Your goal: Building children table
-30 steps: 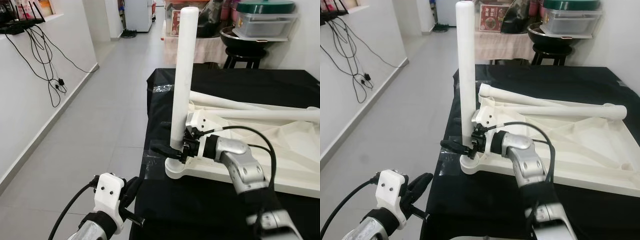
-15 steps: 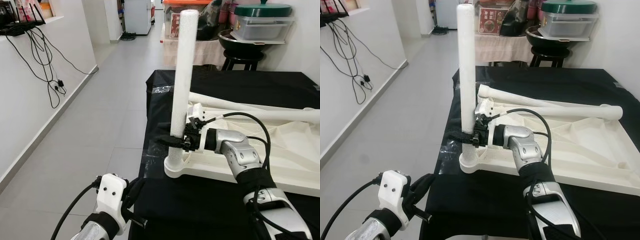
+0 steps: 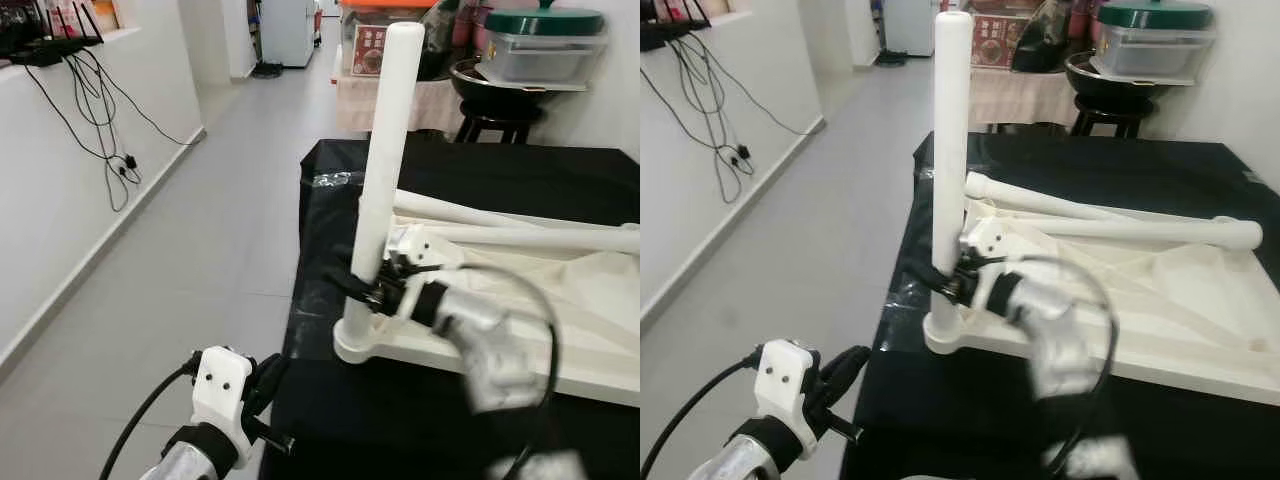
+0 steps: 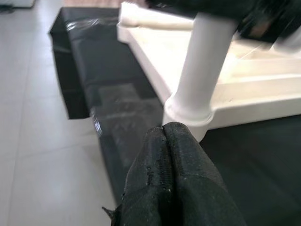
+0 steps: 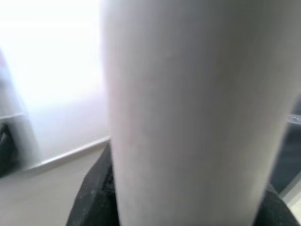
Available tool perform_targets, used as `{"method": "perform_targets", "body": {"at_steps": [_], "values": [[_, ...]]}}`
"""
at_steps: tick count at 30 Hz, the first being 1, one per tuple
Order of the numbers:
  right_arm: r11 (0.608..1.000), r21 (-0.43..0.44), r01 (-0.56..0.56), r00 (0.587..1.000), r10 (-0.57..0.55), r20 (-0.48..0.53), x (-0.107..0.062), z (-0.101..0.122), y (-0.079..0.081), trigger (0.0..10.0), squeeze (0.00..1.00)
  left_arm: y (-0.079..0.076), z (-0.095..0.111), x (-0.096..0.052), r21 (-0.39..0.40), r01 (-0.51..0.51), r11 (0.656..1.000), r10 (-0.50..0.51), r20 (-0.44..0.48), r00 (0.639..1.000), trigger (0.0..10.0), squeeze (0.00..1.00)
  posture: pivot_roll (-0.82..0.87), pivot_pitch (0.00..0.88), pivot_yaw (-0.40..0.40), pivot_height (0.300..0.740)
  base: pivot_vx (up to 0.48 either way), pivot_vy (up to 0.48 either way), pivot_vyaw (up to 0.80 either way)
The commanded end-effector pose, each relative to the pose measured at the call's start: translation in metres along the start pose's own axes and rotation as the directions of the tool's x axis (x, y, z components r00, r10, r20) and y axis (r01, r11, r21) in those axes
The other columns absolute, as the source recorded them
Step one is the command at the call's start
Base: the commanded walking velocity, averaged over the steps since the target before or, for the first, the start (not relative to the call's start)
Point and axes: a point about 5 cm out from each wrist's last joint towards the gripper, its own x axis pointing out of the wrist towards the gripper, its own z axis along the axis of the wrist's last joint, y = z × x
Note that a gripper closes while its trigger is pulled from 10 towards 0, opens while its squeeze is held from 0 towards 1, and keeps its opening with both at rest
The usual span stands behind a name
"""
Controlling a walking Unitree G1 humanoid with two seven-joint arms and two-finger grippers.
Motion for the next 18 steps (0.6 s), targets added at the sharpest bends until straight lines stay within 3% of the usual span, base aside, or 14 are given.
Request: {"method": "perform_targets", "body": {"at_steps": [1,3,9,10,11,13,14,15,18], "values": [[0.998,-0.041,0.054,0.979,-0.061,-0.194,-0.010,-0.035,0.001,0.0,0.00,0.002,-0.002,-0.002,-0.009,-0.001,1.000,0.001,-0.018,1.000,10.0,0.00,0.01,0.066,-0.003,0.740,0.000,0.000,0.00],[0.997,0.007,0.074,0.969,-0.070,-0.237,-0.007,-0.041,-0.002,0.0,0.00,0.003,-0.003,0.001,-0.014,0.006,1.000,-0.006,-0.019,1.000,10.0,0.00,0.00,0.050,0.004,0.740,0.000,0.000,0.00],[0.999,-0.001,0.045,0.974,-0.044,-0.220,0.001,-0.036,-0.007,0.0,0.00,0.005,-0.003,0.004,-0.006,0.012,1.000,-0.012,-0.017,1.000,10.0,0.00,0.01,0.042,-0.001,0.740,0.000,0.000,0.00],[0.999,-0.001,0.039,0.976,-0.038,-0.215,0.001,-0.035,-0.006,3.3,0.00,0.005,-0.003,0.005,-0.006,0.007,1.000,-0.007,-0.015,1.000,10.0,0.00,0.01,0.042,-0.001,0.740,0.000,0.000,0.00],[0.997,0.029,0.073,0.976,-0.065,-0.208,0.002,-0.031,-0.011,10.0,0.00,0.005,-0.003,0.005,-0.006,0.003,1.000,-0.004,-0.013,1.000,10.0,0.00,0.01,0.037,0.006,0.740,0.000,0.000,0.00],[0.994,0.060,0.087,0.978,-0.074,-0.195,0.003,-0.027,-0.014,10.0,0.00,0.005,-0.002,0.005,-0.006,0.002,1.000,-0.002,-0.013,1.000,10.0,0.00,0.01,0.037,0.006,0.740,0.000,0.000,0.00],[0.996,0.086,0.017,0.988,-0.004,-0.152,0.007,-0.019,-0.015,10.0,0.93,0.005,-0.002,0.006,-0.005,0.004,1.000,-0.004,-0.013,1.000,10.0,0.00,0.02,0.032,0.009,0.740,0.000,0.000,0.00],[0.992,0.094,-0.089,0.989,0.099,-0.110,0.010,-0.011,-0.014,10.0,1.00,0.005,-0.003,0.006,-0.004,0.008,1.000,-0.008,-0.015,1.000,10.0,0.00,0.03,0.030,0.011,0.740,0.000,0.000,0.00],[0.981,0.069,-0.180,0.980,0.184,-0.069,0.012,-0.001,-0.013,10.0,1.00,0.004,-0.003,0.006,-0.003,0.012,1.000,-0.012,-0.017,1.000,10.0,0.00,0.04,0.027,0.009,0.740,0.000,0.000,0.00]]}}
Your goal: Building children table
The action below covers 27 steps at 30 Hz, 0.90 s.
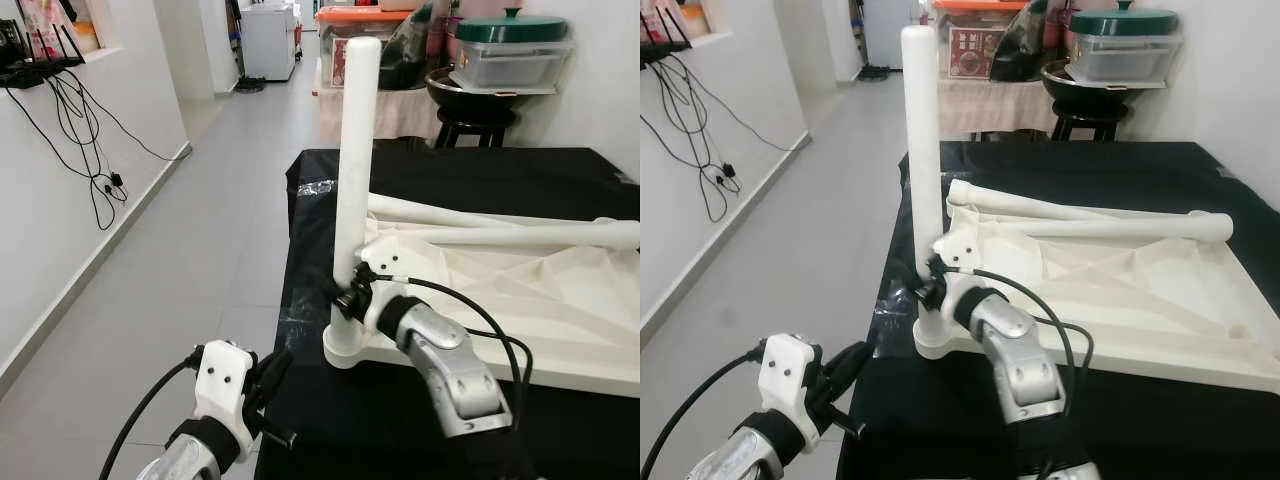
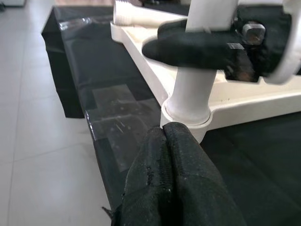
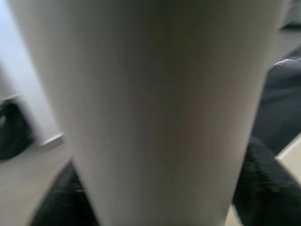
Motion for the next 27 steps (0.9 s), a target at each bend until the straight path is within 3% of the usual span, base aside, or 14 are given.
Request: {"method": "perform_targets", "body": {"at_steps": [1,4,5,10,14,15,16,23,27], "values": [[0.992,-0.044,-0.122,0.989,0.125,0.081,0.004,0.022,0.001,10.0,1.00,0.001,-0.002,0.000,0.009,-0.002,1.000,0.002,-0.017,1.000,10.0,0.00,0.04,0.026,0.008,0.740,0.000,0.000,0.00],[0.980,-0.067,-0.185,0.978,0.191,0.090,0.003,0.029,-0.001,10.0,1.00,0.001,-0.002,0.000,0.009,-0.001,1.000,0.001,-0.018,1.000,10.0,0.00,0.04,0.025,0.004,0.740,0.000,0.000,0.00],[0.927,-0.145,-0.347,0.935,0.354,0.027,0.003,0.034,-0.010,10.0,0.00,0.000,-0.003,0.000,0.008,-0.002,1.000,0.002,-0.018,1.000,10.0,0.00,0.05,0.026,-0.002,0.740,0.000,0.000,0.00],[0.887,-0.150,-0.436,0.898,0.439,-0.015,0.007,0.037,-0.019,10.0,0.00,-0.001,-0.003,0.000,0.008,-0.003,1.000,0.003,-0.019,1.000,10.0,0.00,0.06,0.028,-0.006,0.740,0.000,0.000,0.00],[0.882,-0.130,-0.452,0.891,0.454,-0.018,0.015,0.041,-0.024,10.0,0.00,-0.003,-0.004,-0.001,0.011,-0.003,1.000,0.004,-0.021,1.000,10.0,0.00,0.07,0.031,-0.010,0.740,0.000,0.000,0.00],[0.882,-0.115,-0.458,0.888,0.460,-0.011,0.017,0.042,-0.026,2.1,0.00,-0.004,-0.004,-0.002,0.013,-0.003,1.000,0.003,-0.022,1.000,10.0,0.00,0.08,0.033,-0.011,0.740,0.000,0.000,0.00],[0.882,-0.107,-0.459,0.887,0.462,-0.006,0.018,0.042,-0.027,0.4,0.00,-0.004,-0.004,-0.002,0.014,-0.003,1.000,0.003,-0.023,1.000,10.0,0.00,0.08,0.033,-0.011,0.740,0.000,0.000,0.00],[0.867,-0.088,-0.490,0.870,0.492,0.000,0.015,0.039,-0.032,0.0,0.00,-0.004,-0.004,-0.002,0.015,-0.003,1.000,0.003,-0.025,1.000,10.0,0.00,0.07,0.037,-0.008,0.740,0.000,0.000,0.00],[0.903,-0.102,-0.417,0.909,0.415,-0.038,0.002,0.022,-0.037,0.0,0.00,-0.004,-0.004,-0.002,0.014,-0.003,1.000,0.003,-0.027,1.000,10.0,0.00,0.06,0.037,-0.010,0.740,0.000,0.000,0.00]]}}
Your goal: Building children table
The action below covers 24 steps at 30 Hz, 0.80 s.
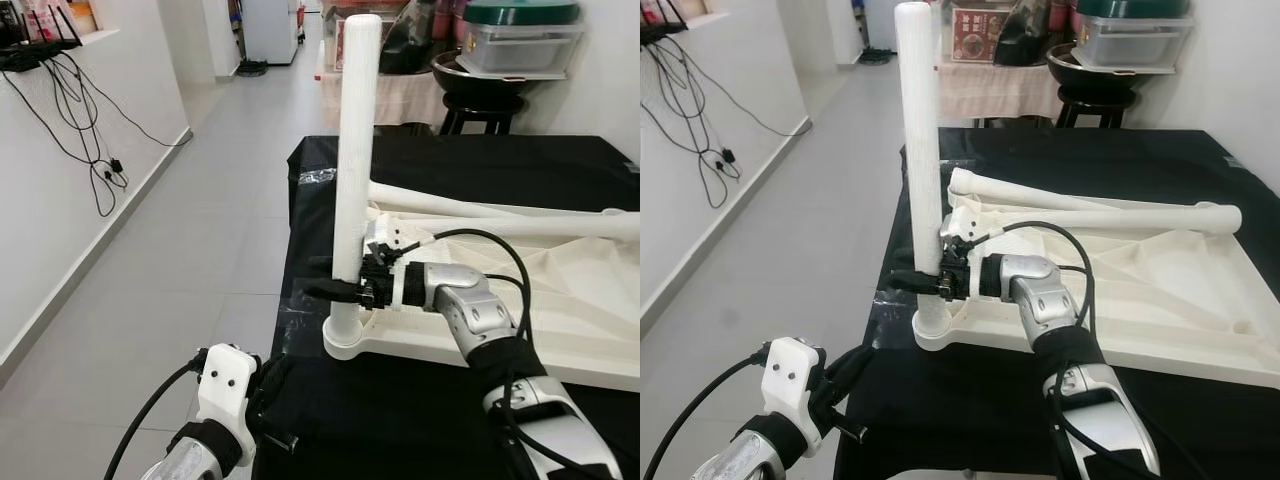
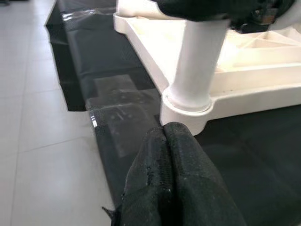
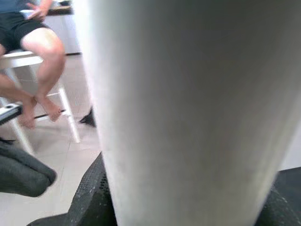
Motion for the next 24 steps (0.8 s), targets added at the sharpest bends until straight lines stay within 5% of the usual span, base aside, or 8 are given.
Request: {"method": "perform_targets", "body": {"at_steps": [1,3,5,14,15,17,18,24], "values": [[0.996,0.022,0.085,0.994,-0.083,-0.069,-0.002,-0.016,0.006,0.0,0.00,0.000,-0.001,-0.002,0.001,-0.001,1.000,0.001,-0.011,1.000,10.0,0.00,0.06,0.040,-0.017,0.740,0.000,0.000,0.00],[0.972,0.026,0.234,0.965,-0.230,-0.123,-0.002,-0.028,0.015,0.0,0.00,0.000,-0.002,-0.003,0.001,-0.001,1.000,0.001,-0.013,1.000,10.0,0.00,0.06,0.040,-0.024,0.740,0.000,0.000,0.00],[0.743,0.096,0.662,0.748,-0.650,-0.133,0.003,-0.036,0.033,0.0,0.00,0.003,-0.001,-0.004,0.005,-0.003,1.000,0.003,-0.014,1.000,10.0,0.00,0.06,0.050,-0.023,0.740,0.000,0.000,0.00],[0.808,0.027,0.588,0.803,-0.579,-0.140,0.017,-0.040,0.049,0.0,0.00,0.004,-0.002,-0.002,0.004,0.020,1.000,-0.020,-0.023,1.000,10.0,0.00,0.05,0.028,-0.004,0.740,0.000,0.000,0.00],[0.803,0.068,0.592,0.804,-0.584,-0.113,0.020,-0.039,0.043,10.0,0.00,0.004,-0.003,-0.001,0.003,0.029,1.000,-0.029,-0.030,0.999,10.0,0.00,0.04,0.024,-0.004,0.740,0.000,0.000,0.00],[0.813,0.084,0.576,0.817,-0.568,-0.099,0.022,-0.037,0.044,10.0,0.00,0.004,-0.003,0.000,0.002,0.027,1.000,-0.027,-0.033,0.999,10.0,0.00,0.04,0.024,-0.004,0.740,0.000,0.000,0.00],[0.836,0.118,0.535,0.845,-0.532,-0.059,0.025,-0.034,0.048,10.0,1.00,0.006,-0.003,0.000,-0.005,0.013,1.000,-0.013,-0.032,0.999,10.0,0.00,0.05,0.022,-0.006,0.740,0.000,0.000,0.00],[0.849,0.137,0.510,0.858,-0.513,-0.008,0.023,-0.028,0.054,10.0,1.00,0.010,-0.001,0.001,-0.003,-0.013,1.000,0.013,-0.023,1.000,10.0,0.00,0.03,0.020,-0.004,0.740,0.000,0.000,0.00]]}}
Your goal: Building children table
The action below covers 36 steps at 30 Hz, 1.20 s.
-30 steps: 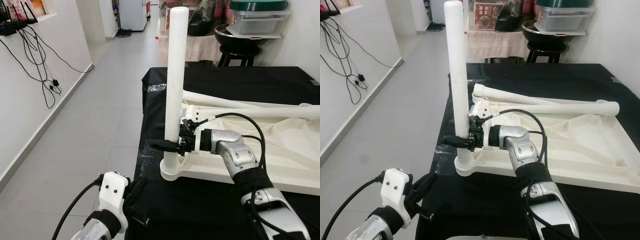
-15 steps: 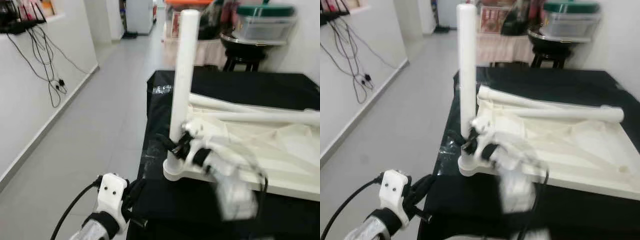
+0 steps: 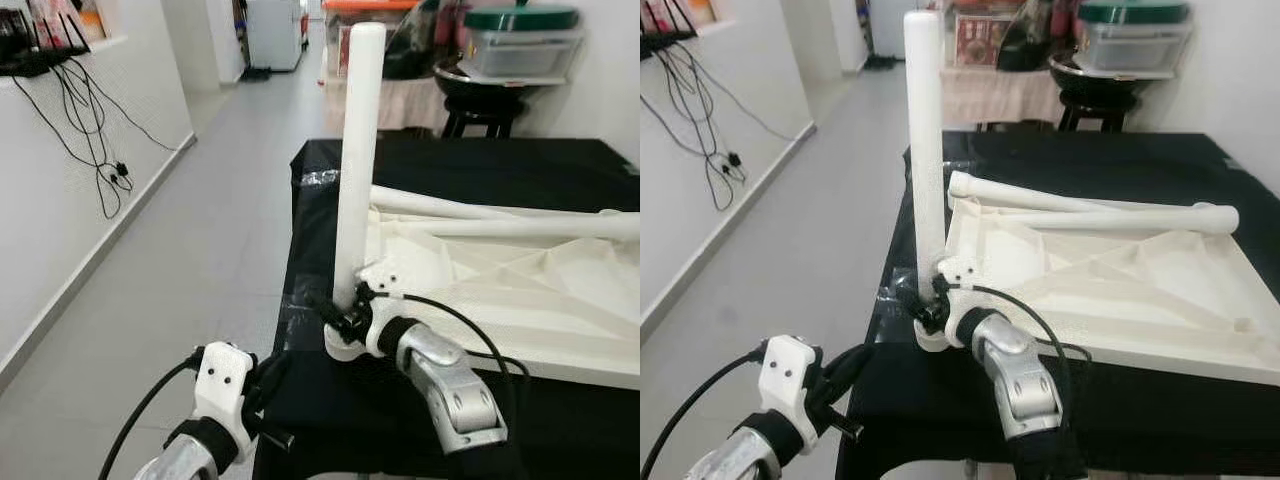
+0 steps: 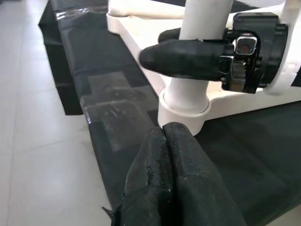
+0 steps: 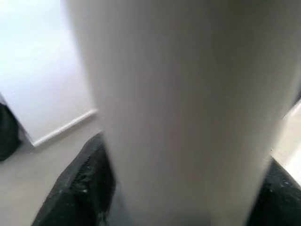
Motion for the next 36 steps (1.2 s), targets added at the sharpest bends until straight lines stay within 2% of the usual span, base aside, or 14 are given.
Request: {"method": "perform_targets", "body": {"at_steps": [1,3,5,10,11,12,14,15,16,20,22,25,27,36], "values": [[1.000,-0.004,-0.012,0.999,0.012,0.031,-0.001,0.006,0.002,10.0,1.00,0.004,-0.003,0.000,-0.004,-0.020,1.000,0.020,-0.018,1.000,10.0,0.00,0.03,0.020,-0.004,0.740,0.000,0.000,0.00],[1.000,-0.001,0.007,0.998,-0.007,0.066,-0.024,0.008,0.006,10.0,1.00,0.019,0.003,0.009,0.060,-0.105,0.993,0.104,0.014,0.994,10.0,0.00,0.01,0.015,0.007,0.740,0.000,0.000,0.00],[1.000,-0.005,-0.002,0.998,0.002,0.068,-0.036,0.007,0.006,10.0,1.00,0.027,0.005,0.013,0.095,-0.146,0.985,0.144,0.027,0.989,10.0,0.00,-0.01,0.013,0.013,0.740,0.000,0.000,0.00],[0.998,-0.018,-0.062,0.997,0.063,0.047,-0.058,0.001,0.006,10.0,1.00,0.037,0.006,0.017,0.130,-0.192,0.973,0.189,0.029,0.981,10.0,0.00,-0.02,0.010,0.024,0.740,0.000,0.000,0.00],[0.992,-0.036,-0.121,0.992,0.121,0.015,-0.072,-0.003,0.007,10.0,0.98,0.040,0.006,0.018,0.137,-0.204,0.969,0.202,0.029,0.979,10.0,0.00,-0.03,0.007,0.038,0.740,0.000,0.000,0.00],[0.986,-0.040,-0.160,0.987,0.160,-0.021,-0.086,-0.008,0.006,10.0,0.71,0.042,0.006,0.018,0.140,-0.215,0.967,0.213,0.028,0.977,10.0,0.00,-0.04,0.005,0.044,0.740,0.000,0.000,0.00],[0.982,-0.040,-0.184,0.982,0.182,-0.046,-0.095,-0.010,0.005,10.0,0.71,0.043,0.006,0.017,0.141,-0.222,0.965,0.220,0.029,0.975,10.0,0.00,-0.04,0.005,0.044,0.740,0.000,0.000,0.00],[0.983,-0.040,-0.177,0.982,0.174,-0.075,-0.104,-0.014,0.001,10.0,0.13,0.045,0.006,0.017,0.139,-0.231,0.963,0.228,0.032,0.973,10.0,0.00,-0.04,0.002,0.041,0.740,0.000,0.000,0.00],[0.986,-0.043,-0.161,0.983,0.156,-0.092,-0.108,-0.016,-0.003,10.0,0.00,0.047,0.007,0.016,0.142,-0.238,0.961,0.235,0.035,0.971,10.0,0.00,-0.04,0.000,0.038,0.740,0.000,0.000,0.00],[0.977,-0.034,-0.209,0.969,0.202,-0.144,-0.116,-0.021,-0.001,10.0,0.00,0.051,0.007,0.016,0.166,-0.260,0.951,0.257,0.040,0.966,10.0,0.00,-0.04,0.000,0.044,0.740,0.000,0.000,0.00],[0.940,-0.023,-0.340,0.928,0.331,-0.173,-0.121,-0.021,0.013,10.0,0.00,0.050,0.004,0.018,0.194,-0.249,0.949,0.248,0.026,0.968,10.0,0.00,-0.04,0.000,0.043,0.740,0.000,0.000,0.00],[0.921,-0.004,-0.389,0.908,0.383,-0.169,-0.121,-0.020,0.020,10.0,0.00,0.048,0.003,0.019,0.219,-0.233,0.948,0.234,0.020,0.972,10.0,0.00,-0.04,0.000,0.043,0.740,0.000,0.000,0.00],[0.922,0.013,-0.388,0.916,0.387,-0.103,-0.105,-0.014,0.024,10.0,0.00,0.049,0.000,0.021,0.252,-0.225,0.941,0.233,-0.002,0.972,10.0,0.00,-0.02,0.000,0.043,0.740,-0.133,0.383,0.00],[0.888,0.036,-0.459,0.886,0.460,-0.056,-0.091,-0.008,0.029,10.0,0.00,0.054,-0.003,0.025,0.310,-0.242,0.919,0.260,-0.018,0.965,10.0,0.00,-0.01,0.000,0.034,0.740,-0.256,0.409,0.00]]}}
